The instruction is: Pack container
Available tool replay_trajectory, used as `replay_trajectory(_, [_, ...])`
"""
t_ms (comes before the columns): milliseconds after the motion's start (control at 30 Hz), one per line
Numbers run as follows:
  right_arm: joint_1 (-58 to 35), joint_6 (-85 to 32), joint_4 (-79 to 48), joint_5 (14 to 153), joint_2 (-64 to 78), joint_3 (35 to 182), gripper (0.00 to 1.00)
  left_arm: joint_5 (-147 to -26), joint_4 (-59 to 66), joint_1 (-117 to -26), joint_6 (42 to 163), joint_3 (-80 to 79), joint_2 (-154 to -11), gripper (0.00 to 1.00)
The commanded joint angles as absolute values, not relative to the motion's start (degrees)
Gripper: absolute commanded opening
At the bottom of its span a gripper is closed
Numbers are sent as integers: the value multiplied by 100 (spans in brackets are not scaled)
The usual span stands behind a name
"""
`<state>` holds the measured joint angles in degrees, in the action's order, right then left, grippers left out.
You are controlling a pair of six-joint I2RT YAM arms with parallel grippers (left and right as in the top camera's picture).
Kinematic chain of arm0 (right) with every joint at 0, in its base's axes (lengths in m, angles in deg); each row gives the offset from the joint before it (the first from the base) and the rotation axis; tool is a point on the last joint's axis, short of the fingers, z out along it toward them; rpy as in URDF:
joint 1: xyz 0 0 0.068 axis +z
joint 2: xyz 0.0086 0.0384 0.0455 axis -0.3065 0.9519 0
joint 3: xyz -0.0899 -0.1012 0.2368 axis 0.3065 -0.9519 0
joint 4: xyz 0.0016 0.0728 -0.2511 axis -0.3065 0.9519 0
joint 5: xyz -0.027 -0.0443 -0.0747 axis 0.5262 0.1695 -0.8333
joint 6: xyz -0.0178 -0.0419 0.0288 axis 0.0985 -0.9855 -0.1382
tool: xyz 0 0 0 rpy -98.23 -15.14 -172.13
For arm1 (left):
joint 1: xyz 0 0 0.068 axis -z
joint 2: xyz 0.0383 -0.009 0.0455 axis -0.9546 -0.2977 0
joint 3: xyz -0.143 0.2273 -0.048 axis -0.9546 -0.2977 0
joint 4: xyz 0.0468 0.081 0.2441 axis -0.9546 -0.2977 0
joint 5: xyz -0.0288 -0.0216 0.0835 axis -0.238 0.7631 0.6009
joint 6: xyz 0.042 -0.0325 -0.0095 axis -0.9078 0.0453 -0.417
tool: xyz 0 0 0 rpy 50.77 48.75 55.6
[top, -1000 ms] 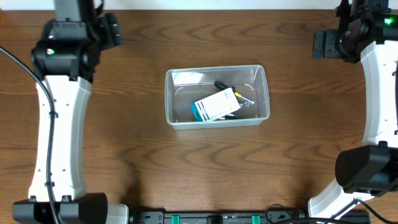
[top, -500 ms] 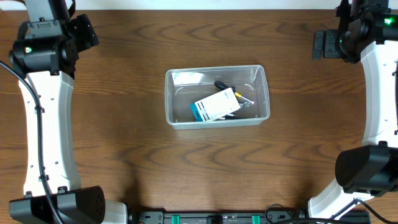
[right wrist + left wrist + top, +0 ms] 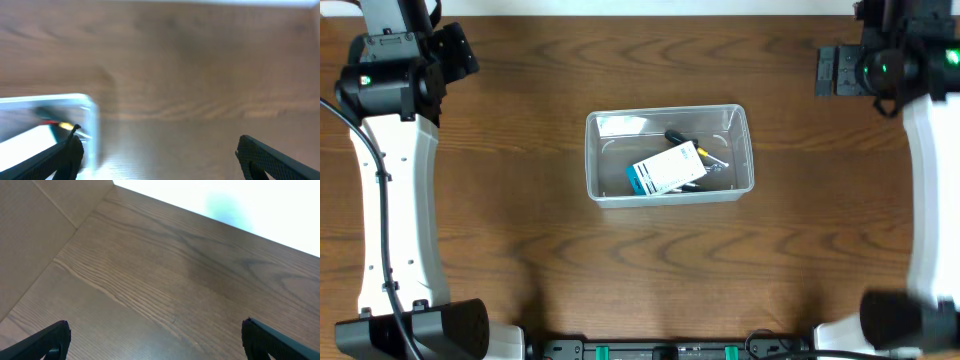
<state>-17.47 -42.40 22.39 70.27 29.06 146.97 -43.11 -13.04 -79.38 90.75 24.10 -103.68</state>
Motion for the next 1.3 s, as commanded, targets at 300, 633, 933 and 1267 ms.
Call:
replay_trajectory(300, [-1187,-4305,2156,6863,-416,13737,99,-4239,-1318,-7951,9169,2397,-10372,98])
replay_trajectory(633, [-1190,-4356,549,6380,-2823,10612,99,-4241,-1318,-7951,9169,2397,-10372,98])
replay_trajectory(933, [-1231,-4310,-1945,7046,-4233,7963,99,-4241,-1318,-7951,9169,2397,-10372,98])
replay_trajectory(1267, [-1428,-4264,-4117,7798,-5380,5471,99,-4241,-1318,-7951,9169,2397,-10372,98])
